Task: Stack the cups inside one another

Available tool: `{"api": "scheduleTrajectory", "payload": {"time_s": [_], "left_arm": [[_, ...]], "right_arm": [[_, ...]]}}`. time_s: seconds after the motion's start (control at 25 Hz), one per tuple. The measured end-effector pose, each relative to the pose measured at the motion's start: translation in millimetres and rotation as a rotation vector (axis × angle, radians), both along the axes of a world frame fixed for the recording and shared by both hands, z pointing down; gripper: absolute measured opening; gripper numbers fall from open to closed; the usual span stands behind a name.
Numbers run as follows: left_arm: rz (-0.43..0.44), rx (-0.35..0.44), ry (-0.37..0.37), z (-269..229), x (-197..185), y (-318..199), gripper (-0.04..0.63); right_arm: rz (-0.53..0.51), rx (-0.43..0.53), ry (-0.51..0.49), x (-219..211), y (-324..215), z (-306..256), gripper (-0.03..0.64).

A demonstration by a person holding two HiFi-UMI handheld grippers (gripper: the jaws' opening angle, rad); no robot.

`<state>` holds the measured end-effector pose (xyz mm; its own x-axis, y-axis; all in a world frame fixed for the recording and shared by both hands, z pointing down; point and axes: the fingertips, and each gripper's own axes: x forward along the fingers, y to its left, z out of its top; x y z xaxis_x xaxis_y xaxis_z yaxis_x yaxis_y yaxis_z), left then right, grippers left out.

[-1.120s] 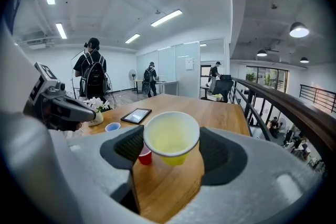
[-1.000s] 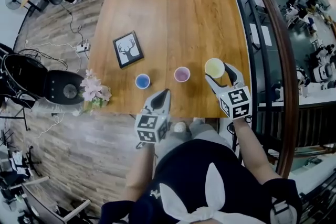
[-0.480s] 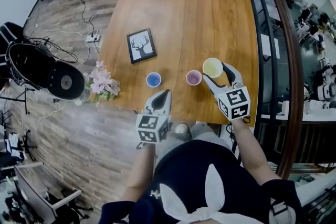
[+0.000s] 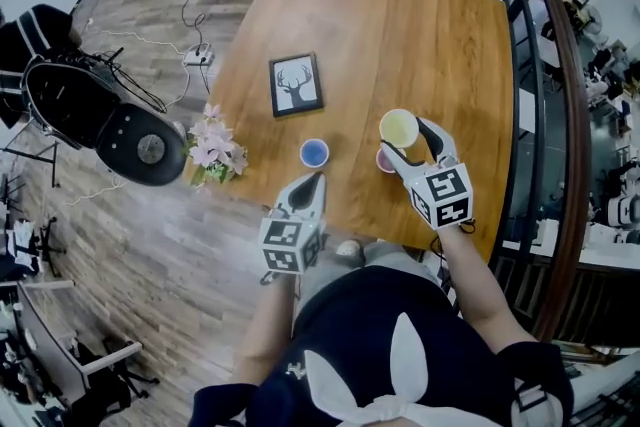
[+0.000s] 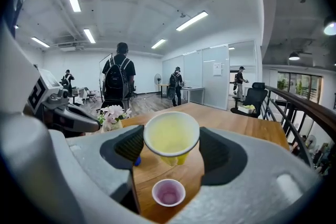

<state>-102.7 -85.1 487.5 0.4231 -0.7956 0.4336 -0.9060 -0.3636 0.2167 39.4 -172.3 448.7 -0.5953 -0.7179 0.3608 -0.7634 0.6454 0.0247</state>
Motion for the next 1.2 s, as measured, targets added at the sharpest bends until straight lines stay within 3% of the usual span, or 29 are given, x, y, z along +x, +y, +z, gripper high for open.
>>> {"api": "scheduleTrajectory", "payload": {"time_s": [1.2], "left_arm": [[-0.264, -0.013, 0.018, 20, -98, 11, 0.017]], "right_arm": [[-0.336, -0.013, 0.0, -156, -4, 13, 0.327]]}}
